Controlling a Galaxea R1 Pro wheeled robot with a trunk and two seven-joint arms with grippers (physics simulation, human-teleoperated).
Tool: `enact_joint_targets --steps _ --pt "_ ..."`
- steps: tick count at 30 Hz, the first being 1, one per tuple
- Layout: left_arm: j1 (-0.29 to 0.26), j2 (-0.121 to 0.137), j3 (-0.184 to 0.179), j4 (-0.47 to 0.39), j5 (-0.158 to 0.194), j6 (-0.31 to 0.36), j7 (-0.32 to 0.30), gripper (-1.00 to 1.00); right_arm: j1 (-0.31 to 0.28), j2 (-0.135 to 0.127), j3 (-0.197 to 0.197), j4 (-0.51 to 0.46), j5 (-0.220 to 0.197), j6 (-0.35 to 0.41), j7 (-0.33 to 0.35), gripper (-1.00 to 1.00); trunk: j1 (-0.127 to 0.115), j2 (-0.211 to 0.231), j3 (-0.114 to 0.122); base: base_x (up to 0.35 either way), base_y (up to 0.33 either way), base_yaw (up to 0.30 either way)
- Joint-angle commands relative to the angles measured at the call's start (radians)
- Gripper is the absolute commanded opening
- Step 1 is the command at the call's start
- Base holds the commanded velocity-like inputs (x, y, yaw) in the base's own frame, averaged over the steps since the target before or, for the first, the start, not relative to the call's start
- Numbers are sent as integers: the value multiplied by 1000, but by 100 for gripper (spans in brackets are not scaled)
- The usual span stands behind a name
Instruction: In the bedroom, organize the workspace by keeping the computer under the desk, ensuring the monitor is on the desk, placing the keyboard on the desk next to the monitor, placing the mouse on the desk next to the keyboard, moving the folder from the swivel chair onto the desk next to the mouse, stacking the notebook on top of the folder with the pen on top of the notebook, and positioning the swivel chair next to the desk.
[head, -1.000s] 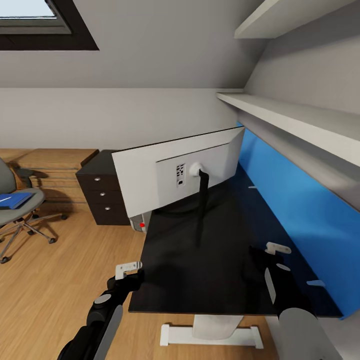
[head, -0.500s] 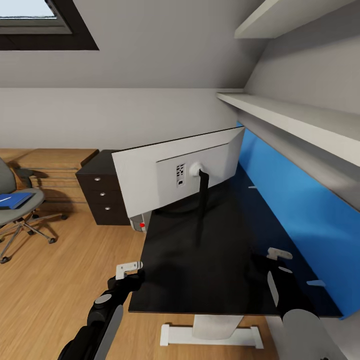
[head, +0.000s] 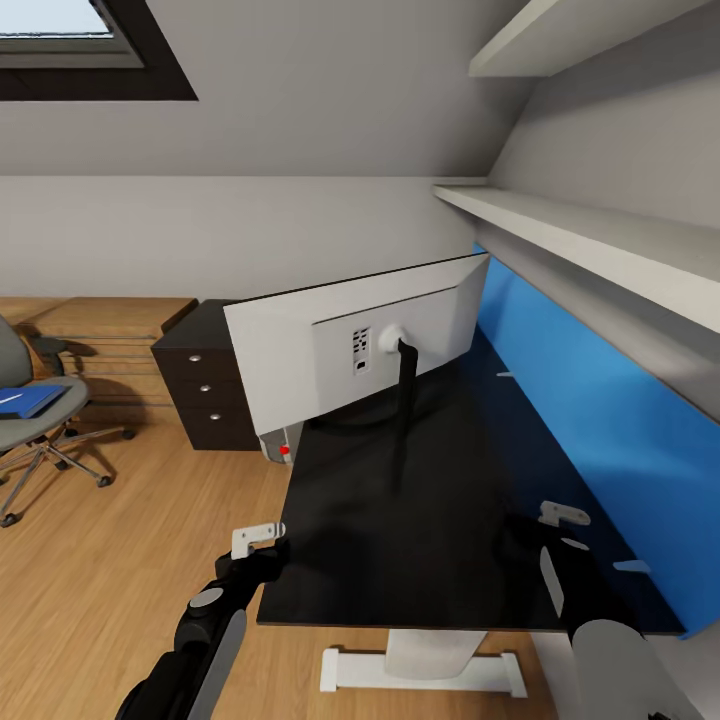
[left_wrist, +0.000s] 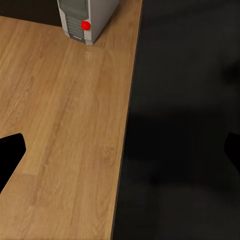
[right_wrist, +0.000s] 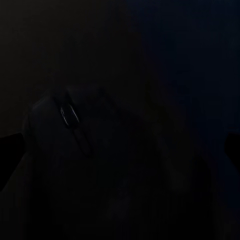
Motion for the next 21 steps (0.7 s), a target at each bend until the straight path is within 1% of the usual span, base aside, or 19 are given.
enact_joint_targets --steps 1,12,20,21 --pt "-1 0 -2 -1 11 3 9 100 -1 1 -3 -1 9 5 3 100 0 -1 -1 0 0 0" --pt "-1 0 -2 -1 11 3 9 100 -1 0 -1 55 9 5 4 100 0 -1 -1 0 0 0" --pt "-1 0 -4 -1 11 3 9 100 -2 1 -1 62 9 5 3 100 0 -1 -1 0 0 0" --pt "-1 0 -5 -1 11 3 9 100 -2 1 -1 62 9 6 3 -100 0 -1 -1 0 0 0"
